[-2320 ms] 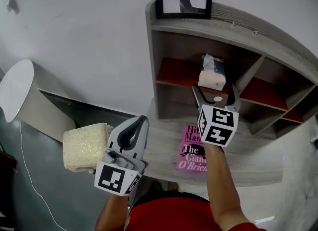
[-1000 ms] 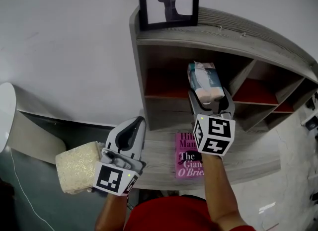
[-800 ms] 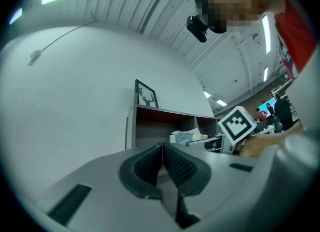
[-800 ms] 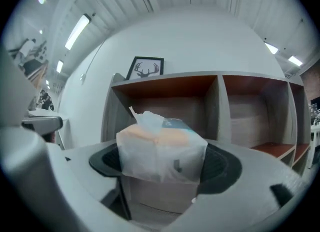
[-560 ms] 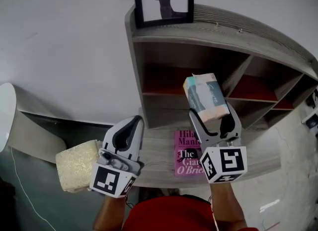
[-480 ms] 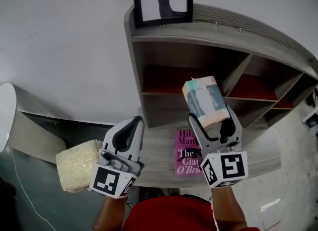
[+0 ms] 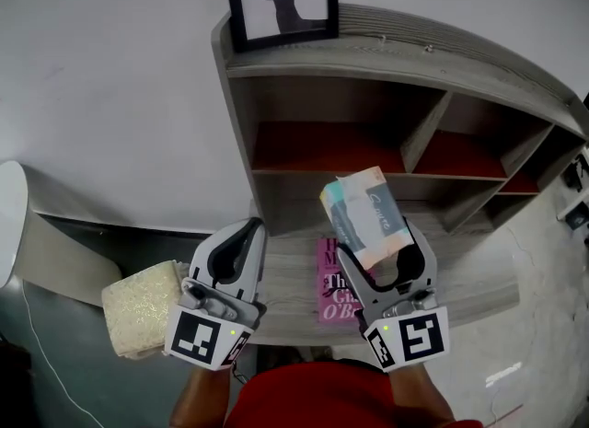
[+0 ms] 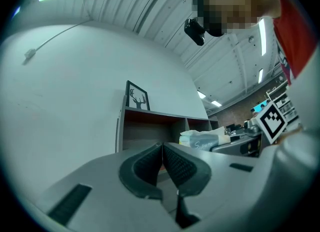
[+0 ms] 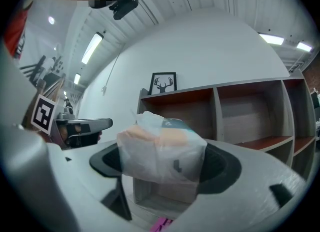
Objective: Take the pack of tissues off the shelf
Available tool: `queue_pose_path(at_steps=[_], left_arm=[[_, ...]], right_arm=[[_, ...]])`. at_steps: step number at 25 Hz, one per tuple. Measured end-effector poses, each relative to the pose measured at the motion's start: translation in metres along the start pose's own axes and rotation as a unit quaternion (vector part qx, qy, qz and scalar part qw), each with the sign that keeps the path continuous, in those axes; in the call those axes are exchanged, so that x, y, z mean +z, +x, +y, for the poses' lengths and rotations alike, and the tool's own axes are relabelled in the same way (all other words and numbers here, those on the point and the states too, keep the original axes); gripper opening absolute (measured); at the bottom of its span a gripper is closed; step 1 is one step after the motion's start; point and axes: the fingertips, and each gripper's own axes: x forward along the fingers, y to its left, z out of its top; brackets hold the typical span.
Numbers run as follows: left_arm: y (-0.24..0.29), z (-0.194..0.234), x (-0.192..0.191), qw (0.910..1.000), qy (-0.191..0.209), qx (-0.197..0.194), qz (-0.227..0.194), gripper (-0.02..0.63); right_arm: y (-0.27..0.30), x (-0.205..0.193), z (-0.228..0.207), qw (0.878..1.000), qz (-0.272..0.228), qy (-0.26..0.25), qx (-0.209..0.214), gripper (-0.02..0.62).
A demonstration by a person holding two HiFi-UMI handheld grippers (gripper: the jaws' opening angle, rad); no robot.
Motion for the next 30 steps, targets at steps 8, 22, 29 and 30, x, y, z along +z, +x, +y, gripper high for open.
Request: queue_pose_path(at_steps=[8,22,29,30], left_arm=[[-0.0005,-0.0018,-0.0010,1.0000,-0.002,-0.001,0.004,0.009],[0.0001,-0.0036,-0.0037,1.0000,-0.005,-0.001,0.006,0.009],[-0.0001,-0.0029,-0.0055,1.0000,-0.007,0.001,0.006,0.009],[0.0000,-0.0028,-0.0057,1.0000,-0.007,0.001,0.006,0.009]], right_arm=[[-0.0009,-0.0015,-0.0009,1.000,0.001,-0.003,0.001,0.405],[-0.0021,-0.0045,-0.0034,1.000,0.005,0.001,-0.003,0.405],[-0.0016,-0.0063,-0.0042,1.000,0.008,0.001,-0.004,0.405],[-0.0015,-0.0065,-0.0043,1.000,0.009,0.001,-0.004,0.405]])
